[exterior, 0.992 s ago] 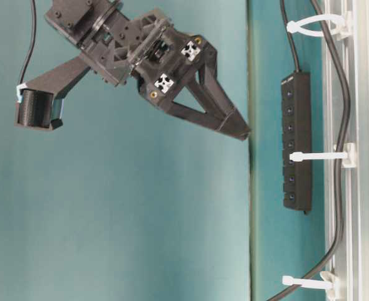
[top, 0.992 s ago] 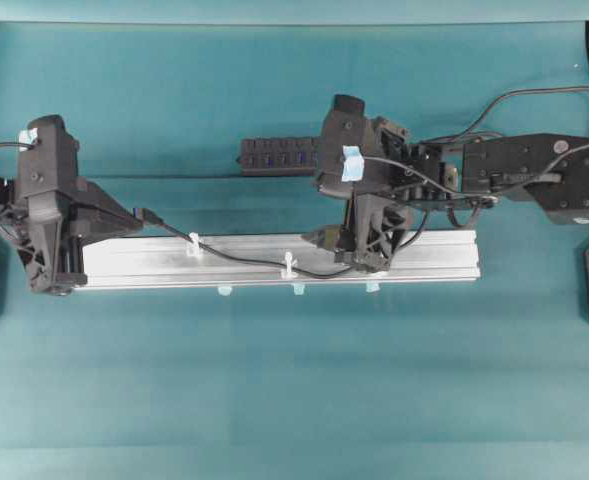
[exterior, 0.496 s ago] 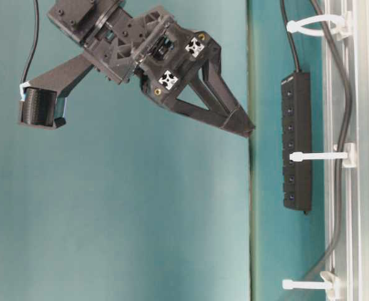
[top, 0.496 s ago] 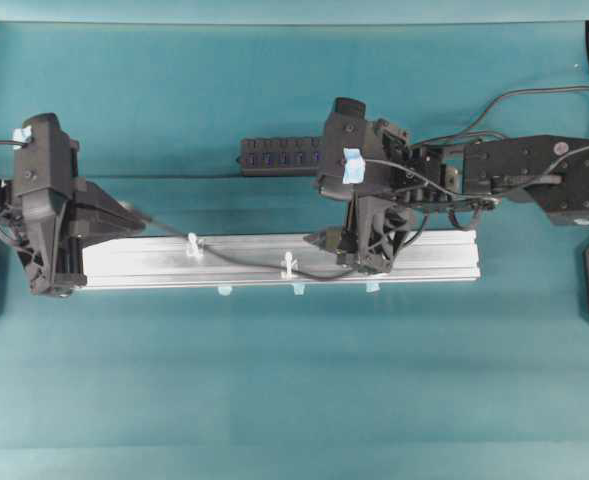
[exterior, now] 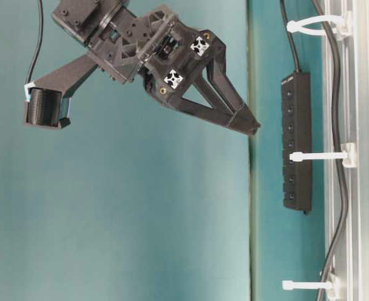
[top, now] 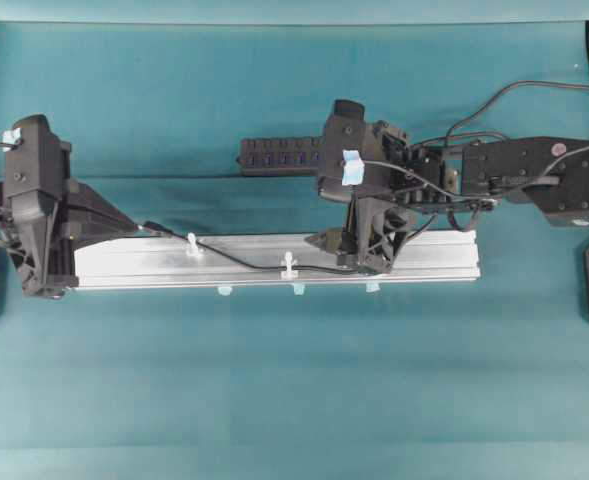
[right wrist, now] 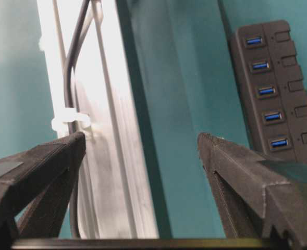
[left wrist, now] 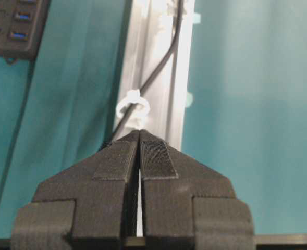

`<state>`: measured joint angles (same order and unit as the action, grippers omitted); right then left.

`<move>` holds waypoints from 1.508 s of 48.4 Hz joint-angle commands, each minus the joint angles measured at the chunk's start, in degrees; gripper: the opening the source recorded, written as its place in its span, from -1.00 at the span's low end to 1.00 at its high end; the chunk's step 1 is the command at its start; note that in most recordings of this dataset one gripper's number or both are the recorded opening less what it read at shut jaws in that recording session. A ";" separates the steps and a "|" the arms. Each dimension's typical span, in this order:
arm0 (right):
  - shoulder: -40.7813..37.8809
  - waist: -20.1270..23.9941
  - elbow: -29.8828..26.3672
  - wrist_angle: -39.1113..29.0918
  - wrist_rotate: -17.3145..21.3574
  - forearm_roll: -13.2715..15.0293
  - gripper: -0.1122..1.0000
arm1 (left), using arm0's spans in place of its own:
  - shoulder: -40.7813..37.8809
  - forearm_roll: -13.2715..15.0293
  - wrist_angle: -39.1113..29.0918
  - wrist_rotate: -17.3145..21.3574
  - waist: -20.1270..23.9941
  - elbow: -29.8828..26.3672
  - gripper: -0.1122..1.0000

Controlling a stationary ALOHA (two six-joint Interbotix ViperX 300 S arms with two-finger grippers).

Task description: Pass the USB cable through three rings with both arms.

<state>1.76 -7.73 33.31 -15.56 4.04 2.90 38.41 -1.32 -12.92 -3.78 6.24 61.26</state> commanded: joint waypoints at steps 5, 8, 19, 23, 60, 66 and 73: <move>0.35 0.18 -0.26 0.35 0.35 -0.09 0.42 | 0.26 -0.18 0.26 -0.18 -0.09 -0.53 -0.79; 0.35 0.18 -0.26 0.35 0.35 -0.09 0.42 | 0.35 -0.18 0.26 -0.18 -0.09 -0.53 -0.79; 0.26 0.09 -0.26 0.44 0.44 -0.09 0.42 | 0.26 -0.18 0.18 -0.09 -0.09 -0.53 -0.79; -0.09 0.09 -0.26 0.53 0.44 -0.09 0.42 | 0.09 -0.18 0.26 -0.09 -0.09 -0.62 -0.79; -0.62 1.05 -0.53 4.04 0.35 -0.09 0.42 | 0.53 -0.18 0.88 -0.09 -0.09 -0.88 -0.79; -0.62 1.05 -0.35 4.92 0.35 -0.09 0.42 | 0.62 -0.18 0.79 -0.09 -0.09 -0.97 -0.79; -0.44 1.05 0.00 4.48 0.35 -0.09 0.42 | 0.62 -0.18 0.88 -0.09 -0.09 -1.05 -0.79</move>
<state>0.79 -6.94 33.49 -11.25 4.04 2.90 38.94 -1.32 -12.57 -3.87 6.24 61.35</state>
